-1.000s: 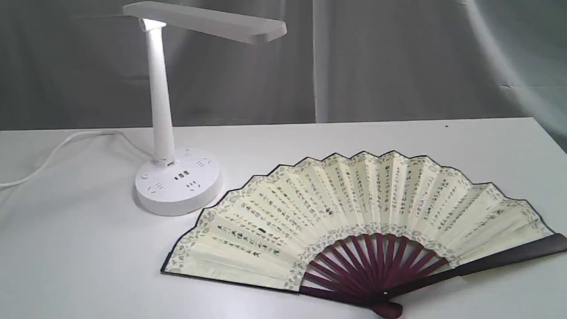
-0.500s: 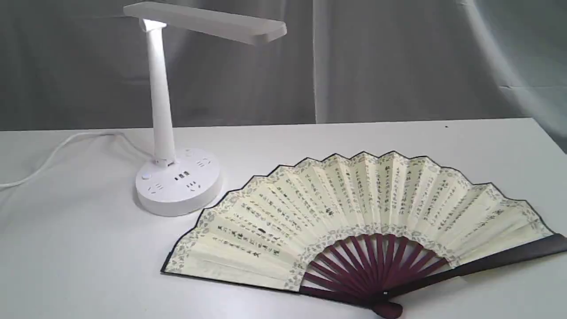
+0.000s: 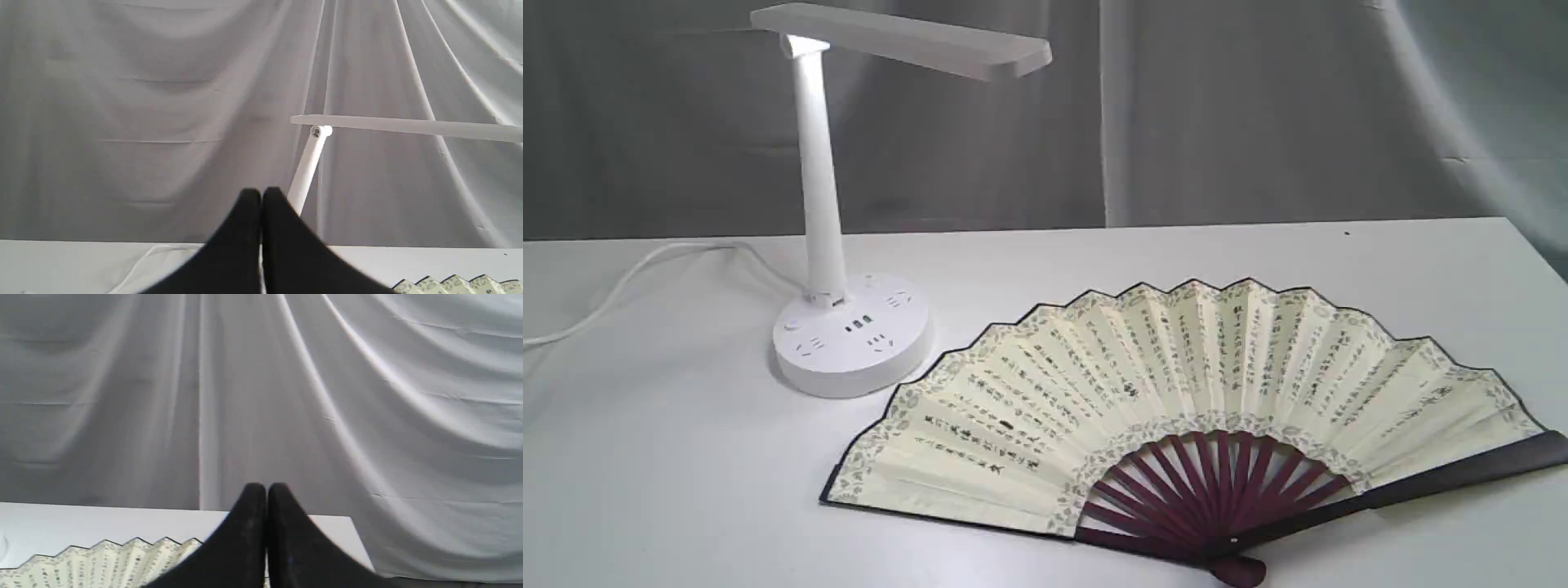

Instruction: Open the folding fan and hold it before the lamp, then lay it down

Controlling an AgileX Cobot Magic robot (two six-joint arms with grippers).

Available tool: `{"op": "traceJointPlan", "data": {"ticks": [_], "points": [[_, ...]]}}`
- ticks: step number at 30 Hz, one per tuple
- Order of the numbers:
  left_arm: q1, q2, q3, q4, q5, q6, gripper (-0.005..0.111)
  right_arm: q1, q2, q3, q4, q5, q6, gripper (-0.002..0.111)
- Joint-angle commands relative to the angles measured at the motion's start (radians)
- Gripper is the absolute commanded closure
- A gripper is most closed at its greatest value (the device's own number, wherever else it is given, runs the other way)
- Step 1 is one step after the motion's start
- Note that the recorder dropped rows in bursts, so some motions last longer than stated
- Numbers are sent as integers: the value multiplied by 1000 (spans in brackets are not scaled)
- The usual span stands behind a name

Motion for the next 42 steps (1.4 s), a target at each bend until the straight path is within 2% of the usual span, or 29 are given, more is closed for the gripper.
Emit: {"op": "traceJointPlan", "data": {"ticks": [1,7,17,22,23,24,26,42], "points": [[-5,-4,95,3,-133,-11,107,1,-5,110,46,-157,2,108],[-5,-4,212,3,-274,-11,107,1,-5,302,46,-383,2,108],[-5,-4,385,8,-493,16,107,1,-5,585,46,-554,2,108],[-5,-4,489,8,-586,27,107,1,-5,594,43,-468,-4,108],[-5,-4,489,8,-584,25,107,1,-5,594,43,-467,-4,108],[-5,-4,489,11,-519,31,107,1,-5,594,43,-467,-4,108],[-5,-4,489,11,-507,33,107,1,-5,594,43,-467,-4,108],[-5,-4,489,11,-505,33,107,1,-5,594,45,-468,-6,108]]}}
